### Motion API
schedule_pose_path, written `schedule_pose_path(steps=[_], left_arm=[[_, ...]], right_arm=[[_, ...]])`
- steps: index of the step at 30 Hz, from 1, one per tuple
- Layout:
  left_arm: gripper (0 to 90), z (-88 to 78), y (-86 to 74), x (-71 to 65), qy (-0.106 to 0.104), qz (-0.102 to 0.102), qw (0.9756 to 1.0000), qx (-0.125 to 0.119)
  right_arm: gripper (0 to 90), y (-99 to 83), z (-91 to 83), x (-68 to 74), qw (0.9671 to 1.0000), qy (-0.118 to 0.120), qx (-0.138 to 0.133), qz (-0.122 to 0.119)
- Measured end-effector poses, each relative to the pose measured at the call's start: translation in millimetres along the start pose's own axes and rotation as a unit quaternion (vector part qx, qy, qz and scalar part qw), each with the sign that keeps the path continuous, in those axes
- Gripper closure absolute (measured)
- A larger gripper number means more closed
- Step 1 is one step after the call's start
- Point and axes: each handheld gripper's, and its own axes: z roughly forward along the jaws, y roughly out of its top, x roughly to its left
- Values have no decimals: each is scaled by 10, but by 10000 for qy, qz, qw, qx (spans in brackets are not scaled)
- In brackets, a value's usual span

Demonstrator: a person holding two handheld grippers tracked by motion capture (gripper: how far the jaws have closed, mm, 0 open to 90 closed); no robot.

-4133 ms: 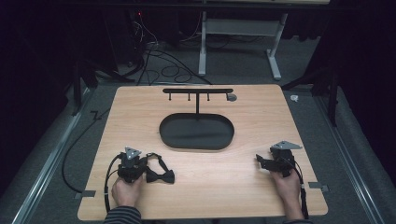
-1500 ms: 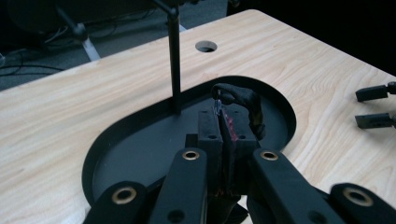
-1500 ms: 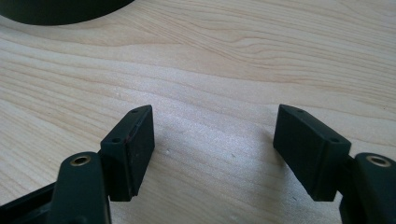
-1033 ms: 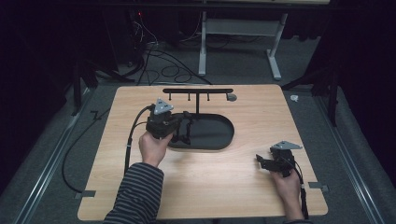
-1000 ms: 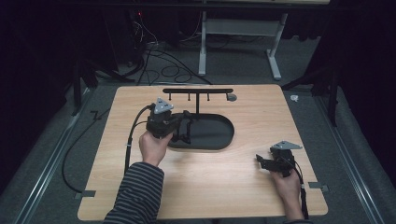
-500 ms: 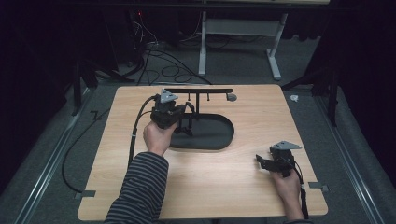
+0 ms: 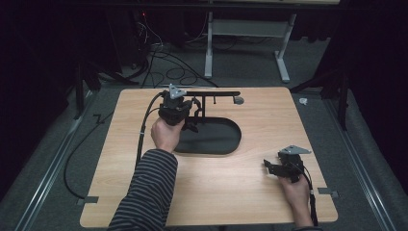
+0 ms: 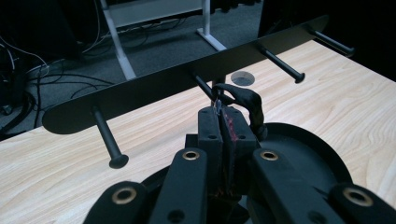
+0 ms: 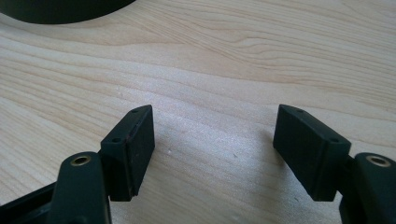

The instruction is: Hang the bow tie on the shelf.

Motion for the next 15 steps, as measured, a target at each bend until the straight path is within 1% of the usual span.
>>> schedule_pose_path(steps=[4,9,13,15], left_arm=[[870,63,-13,16,138,-15,9999,55],[870,93,-14,35,230,-47,9997,60],[870,119,-5,58,258,-127,9996,39],[870,138,6,59,304,-100,9995,67]], right_arm=[[307,0,0,0,10000,4,-1,0],[307,0,1,-1,10000,1,-7,5],[306,0,0,0,10000,4,0,1],[307,-1,1,-1,10000,1,-7,4]])
